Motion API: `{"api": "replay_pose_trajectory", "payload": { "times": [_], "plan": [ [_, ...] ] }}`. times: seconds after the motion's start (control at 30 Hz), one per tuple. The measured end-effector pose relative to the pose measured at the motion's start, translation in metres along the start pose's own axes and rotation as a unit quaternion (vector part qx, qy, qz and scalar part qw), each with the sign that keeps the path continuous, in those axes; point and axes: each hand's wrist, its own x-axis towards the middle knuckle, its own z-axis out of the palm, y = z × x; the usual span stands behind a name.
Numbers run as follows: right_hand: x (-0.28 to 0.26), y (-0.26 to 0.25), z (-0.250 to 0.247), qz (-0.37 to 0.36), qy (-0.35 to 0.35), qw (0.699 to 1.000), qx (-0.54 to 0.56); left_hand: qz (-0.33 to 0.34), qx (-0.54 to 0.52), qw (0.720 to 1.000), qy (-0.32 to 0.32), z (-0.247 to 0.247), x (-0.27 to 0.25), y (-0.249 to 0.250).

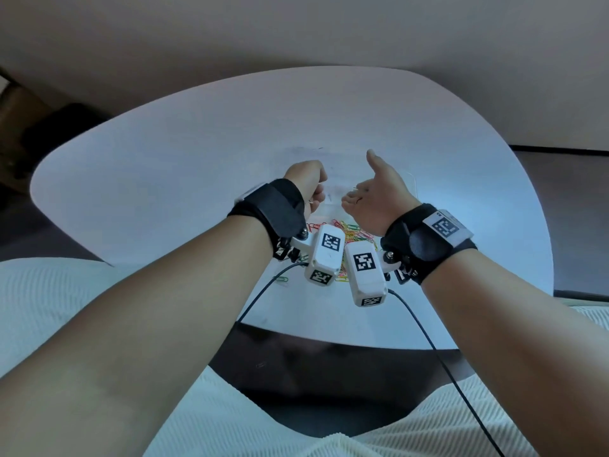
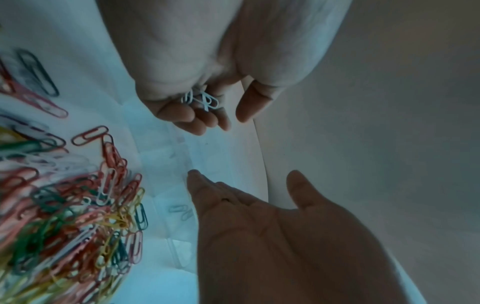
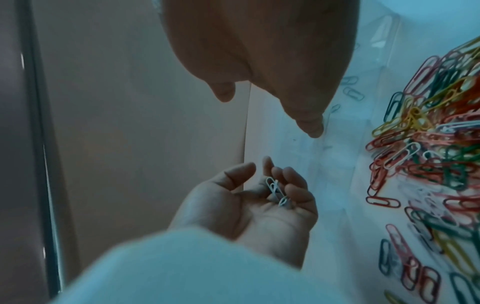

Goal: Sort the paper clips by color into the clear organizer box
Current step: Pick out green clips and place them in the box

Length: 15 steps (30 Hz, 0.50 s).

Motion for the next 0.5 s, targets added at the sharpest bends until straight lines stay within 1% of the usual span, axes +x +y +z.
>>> {"api": "replay_pose_trajectory", "payload": {
  "times": [0.03, 0.17, 0.27, 0.5],
  "plan": [
    [-0.001, -0.001, -0.003, -0.006, -0.005, 1.0, -0.003, -0.006, -0.011, 1.0, -0.003, 0.002, 0.001, 0.001],
    [-0.012, -0.008, -0.013, -0.061, 0.011, 0.998, -0.015, -0.023, -0.086, 0.996, -0.018, 0.016, 0.003, 0.005],
    [-0.021, -0.014, -0.027, -0.082, 0.019, 0.996, -0.031, -0.021, -0.117, 0.992, -0.048, 0.027, 0.008, 0.008],
    [-0.041, -0.03, -0.054, -0.121, 0.034, 0.986, -0.107, 0.01, -0.047, 0.994, -0.096, 0.027, 0.013, 0.001]
  ]
}}
